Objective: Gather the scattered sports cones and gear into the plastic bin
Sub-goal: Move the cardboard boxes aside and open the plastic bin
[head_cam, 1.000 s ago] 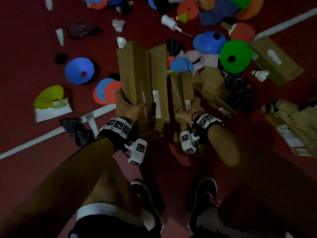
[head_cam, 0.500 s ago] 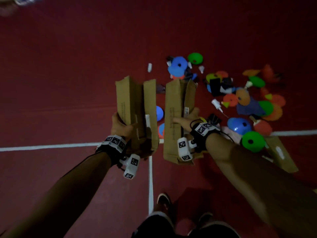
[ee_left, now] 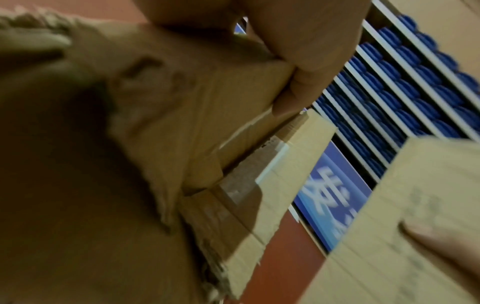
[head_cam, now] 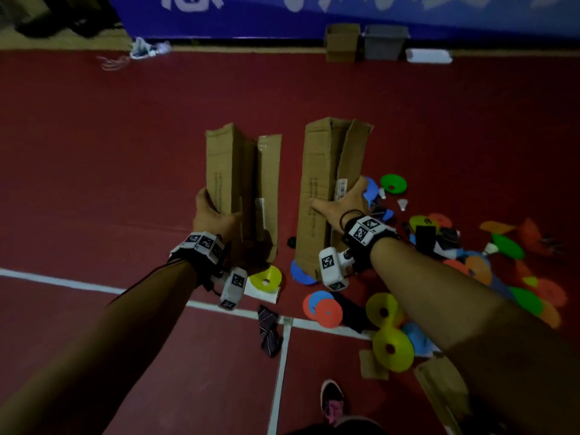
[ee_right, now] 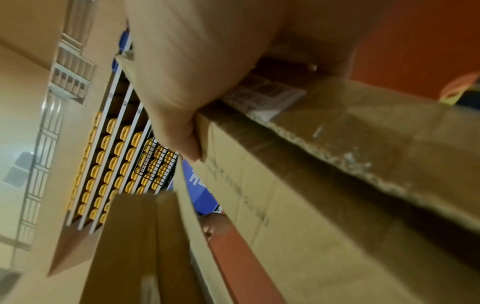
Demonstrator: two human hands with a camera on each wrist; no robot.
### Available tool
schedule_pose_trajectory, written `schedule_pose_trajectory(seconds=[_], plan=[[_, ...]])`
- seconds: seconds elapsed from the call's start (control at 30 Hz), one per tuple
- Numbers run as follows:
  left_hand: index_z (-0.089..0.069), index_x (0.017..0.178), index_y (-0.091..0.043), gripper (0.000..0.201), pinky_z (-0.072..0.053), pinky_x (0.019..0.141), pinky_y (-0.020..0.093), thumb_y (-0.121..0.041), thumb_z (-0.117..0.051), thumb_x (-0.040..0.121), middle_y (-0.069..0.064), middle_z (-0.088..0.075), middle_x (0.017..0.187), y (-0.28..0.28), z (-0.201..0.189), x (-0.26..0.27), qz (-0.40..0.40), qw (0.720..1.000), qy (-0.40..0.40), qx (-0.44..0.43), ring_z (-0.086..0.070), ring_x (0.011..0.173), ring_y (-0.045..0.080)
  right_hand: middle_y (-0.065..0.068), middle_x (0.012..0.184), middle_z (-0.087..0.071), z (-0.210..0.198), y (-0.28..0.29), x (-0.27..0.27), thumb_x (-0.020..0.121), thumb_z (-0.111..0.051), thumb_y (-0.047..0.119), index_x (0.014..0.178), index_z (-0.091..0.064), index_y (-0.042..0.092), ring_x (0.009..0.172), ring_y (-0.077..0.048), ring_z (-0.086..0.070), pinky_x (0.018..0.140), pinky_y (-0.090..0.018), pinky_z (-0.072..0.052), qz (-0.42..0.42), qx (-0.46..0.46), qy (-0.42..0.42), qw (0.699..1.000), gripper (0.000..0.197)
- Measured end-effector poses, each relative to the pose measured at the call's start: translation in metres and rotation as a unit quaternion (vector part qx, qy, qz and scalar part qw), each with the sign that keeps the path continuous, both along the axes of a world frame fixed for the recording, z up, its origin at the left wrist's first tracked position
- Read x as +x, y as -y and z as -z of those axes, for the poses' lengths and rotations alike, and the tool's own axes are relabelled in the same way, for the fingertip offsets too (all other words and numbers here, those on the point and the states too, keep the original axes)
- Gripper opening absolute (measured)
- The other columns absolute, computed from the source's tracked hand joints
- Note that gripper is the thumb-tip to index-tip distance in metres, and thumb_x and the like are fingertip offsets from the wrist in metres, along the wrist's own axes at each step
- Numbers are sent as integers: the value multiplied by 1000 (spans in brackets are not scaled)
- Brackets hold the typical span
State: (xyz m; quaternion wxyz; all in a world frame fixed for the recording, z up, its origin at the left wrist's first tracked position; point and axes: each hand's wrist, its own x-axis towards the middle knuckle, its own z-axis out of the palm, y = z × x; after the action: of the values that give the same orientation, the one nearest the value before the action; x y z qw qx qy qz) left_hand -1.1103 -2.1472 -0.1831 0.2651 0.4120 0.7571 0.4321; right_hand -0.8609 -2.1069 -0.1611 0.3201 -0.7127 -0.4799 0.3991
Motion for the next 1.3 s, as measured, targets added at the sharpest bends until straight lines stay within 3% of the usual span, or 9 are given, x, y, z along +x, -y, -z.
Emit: schedule_pose_trajectory(seconds=[0.13,0.27,0.33,0.47,0.6,0.77,1.0,1.2,1.3], plan=[[-38,132,-31,72,-53,86,38,-31,-76,71,-6,-58,102,-26,-13,-26,-54,999,3,2,-61,94,24,-11,158,-18,-7,-58,-29,74,-79,43,153,14,17,138,-34,-34,105,-45,-39,-41,-37,-40,998,124],[-39,132,-27,78,-54,86,36,-28,-78,65,-7,-59,105,-55,-22,-75,-101,995,15,23,-63,96,22,-8,154,-26,-12,-113,-75,70,-82,43,152,11,20,135,-33,-38,103,-42,-39,-70,-35,-74,994,127],[-39,134,-23,77,-53,87,36,-20,-79,69,-6,-58,106,-74,-19,-107,-134,990,18,34,-62,97,22,-9,155,-25,-12,-145,-108,70,-81,44,152,14,20,135,-33,-38,105,-45,-40,-81,-39,-77,993,128],[-38,136,-24,79,-54,90,41,-22,-79,69,-3,-58,109,-105,-2,-164,-162,985,36,37,-61,99,23,-10,158,-19,-9,-188,-178,73,-81,42,151,17,20,138,-33,-34,109,-48,-37,-126,-40,-55,990,127],[-39,136,-22,80,-55,88,43,-20,-79,67,0,-61,114,-163,0,-240,-146,986,57,58,-63,98,22,-13,158,-19,-12,-233,-273,70,-83,40,153,12,24,140,-34,-30,108,-47,-36,-183,7,-6,983,127],[-40,138,-18,81,-54,90,41,-15,-80,68,4,-60,120,-272,-35,-344,-92,991,72,64,-62,103,24,-16,152,-25,-37,-315,-361,70,-84,39,152,7,26,136,-36,-35,102,-47,-39,-128,27,23,991,123],[-40,137,-13,73,-52,90,39,-4,-77,74,1,-55,115,-422,-39,-363,-5,992,118,40,-57,101,22,-13,148,-34,-37,-428,-366,59,-82,52,149,8,34,124,-35,-48,94,-49,-50,-23,-17,24,999,129],[-40,136,-10,69,-48,79,32,-4,-75,76,3,-56,113,-583,-12,-337,50,988,144,5,-56,93,20,-12,144,-40,-11,-559,-345,70,-79,47,151,9,22,118,-33,-53,80,-36,-46,54,-53,-24,997,122],[-41,136,-10,72,-49,76,33,-6,-77,73,3,-59,112,-679,2,-330,64,988,142,1,-59,92,21,-14,146,-39,8,-647,-340,68,-80,48,152,13,22,119,-34,-54,86,-37,-49,72,-68,-42,994,127]])
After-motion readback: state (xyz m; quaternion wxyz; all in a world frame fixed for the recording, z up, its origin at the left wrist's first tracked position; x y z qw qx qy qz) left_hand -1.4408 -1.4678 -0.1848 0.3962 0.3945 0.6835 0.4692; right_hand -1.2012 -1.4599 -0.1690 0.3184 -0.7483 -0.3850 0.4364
